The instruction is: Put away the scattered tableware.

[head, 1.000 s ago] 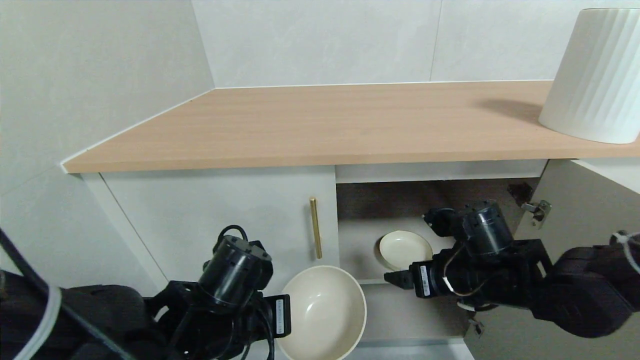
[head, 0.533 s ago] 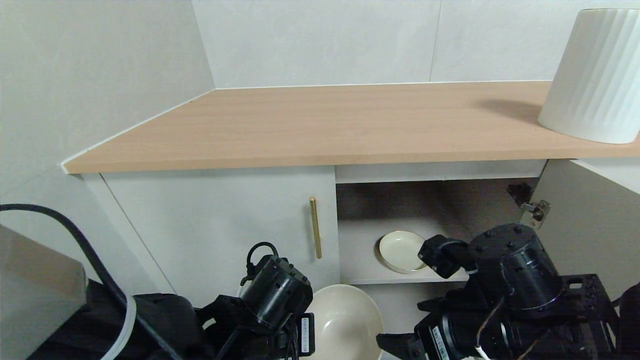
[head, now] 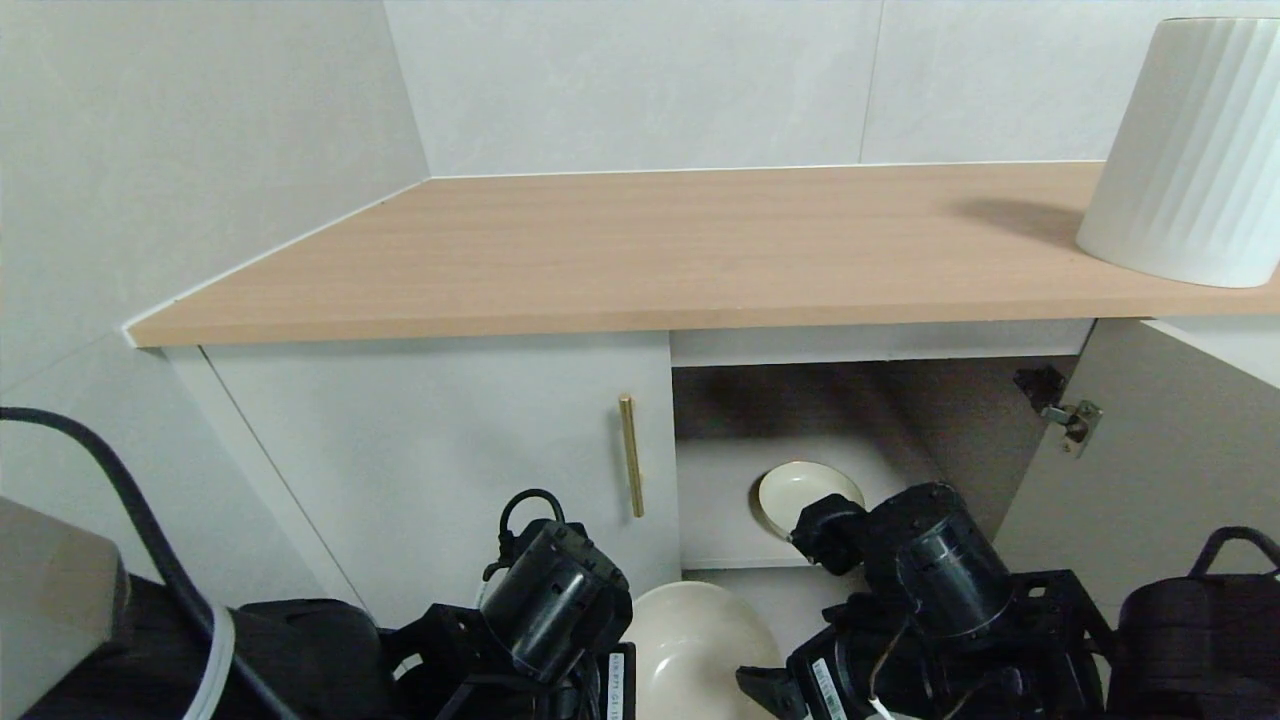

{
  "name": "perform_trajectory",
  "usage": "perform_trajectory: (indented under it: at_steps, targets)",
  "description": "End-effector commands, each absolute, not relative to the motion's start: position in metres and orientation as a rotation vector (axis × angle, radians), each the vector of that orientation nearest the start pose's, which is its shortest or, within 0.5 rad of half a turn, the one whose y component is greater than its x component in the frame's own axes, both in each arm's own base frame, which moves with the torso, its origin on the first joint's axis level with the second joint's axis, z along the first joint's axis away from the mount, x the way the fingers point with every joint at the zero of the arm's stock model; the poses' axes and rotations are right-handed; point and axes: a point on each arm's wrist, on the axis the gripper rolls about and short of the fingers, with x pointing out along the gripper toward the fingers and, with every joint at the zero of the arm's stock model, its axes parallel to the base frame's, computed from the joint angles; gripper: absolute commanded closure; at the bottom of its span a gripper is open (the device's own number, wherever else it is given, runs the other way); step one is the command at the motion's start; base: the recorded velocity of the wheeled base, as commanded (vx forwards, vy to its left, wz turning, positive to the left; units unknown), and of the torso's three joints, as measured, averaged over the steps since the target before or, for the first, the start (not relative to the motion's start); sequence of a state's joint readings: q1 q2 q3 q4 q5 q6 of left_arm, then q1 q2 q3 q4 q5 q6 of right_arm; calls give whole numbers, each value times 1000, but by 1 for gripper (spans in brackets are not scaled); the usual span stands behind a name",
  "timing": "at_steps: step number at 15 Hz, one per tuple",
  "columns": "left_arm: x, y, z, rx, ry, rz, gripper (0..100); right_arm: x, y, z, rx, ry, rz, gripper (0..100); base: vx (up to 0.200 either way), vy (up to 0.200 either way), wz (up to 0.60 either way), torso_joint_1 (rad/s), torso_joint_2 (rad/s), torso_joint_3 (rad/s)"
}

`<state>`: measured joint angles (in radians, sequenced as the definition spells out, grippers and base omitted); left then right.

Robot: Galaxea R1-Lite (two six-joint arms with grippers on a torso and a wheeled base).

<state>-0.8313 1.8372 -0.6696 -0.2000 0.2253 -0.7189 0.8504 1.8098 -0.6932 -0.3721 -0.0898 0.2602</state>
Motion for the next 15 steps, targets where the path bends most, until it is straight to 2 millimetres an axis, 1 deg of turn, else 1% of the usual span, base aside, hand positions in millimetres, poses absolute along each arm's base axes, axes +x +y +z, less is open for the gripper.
perform_trajectory:
  at_steps: [1,8,9,15]
  targets:
    - [188,-200,77,-166,974,-227,100,197,221,86,-128,794,605,0,0,0,0,0,0,0]
    - [187,-201,72,-155,986,-223,100,200,224,83,-125,779,588,0,0,0,0,0,0,0]
    - [187,-201,72,-155,987,-225,100,200,224,83,-126,778,587,100,0,0,0,0,0,0]
    - [188,-201,72,-155,987,-225,100,200,224,83,-125,781,587,100,0,0,0,0,0,0]
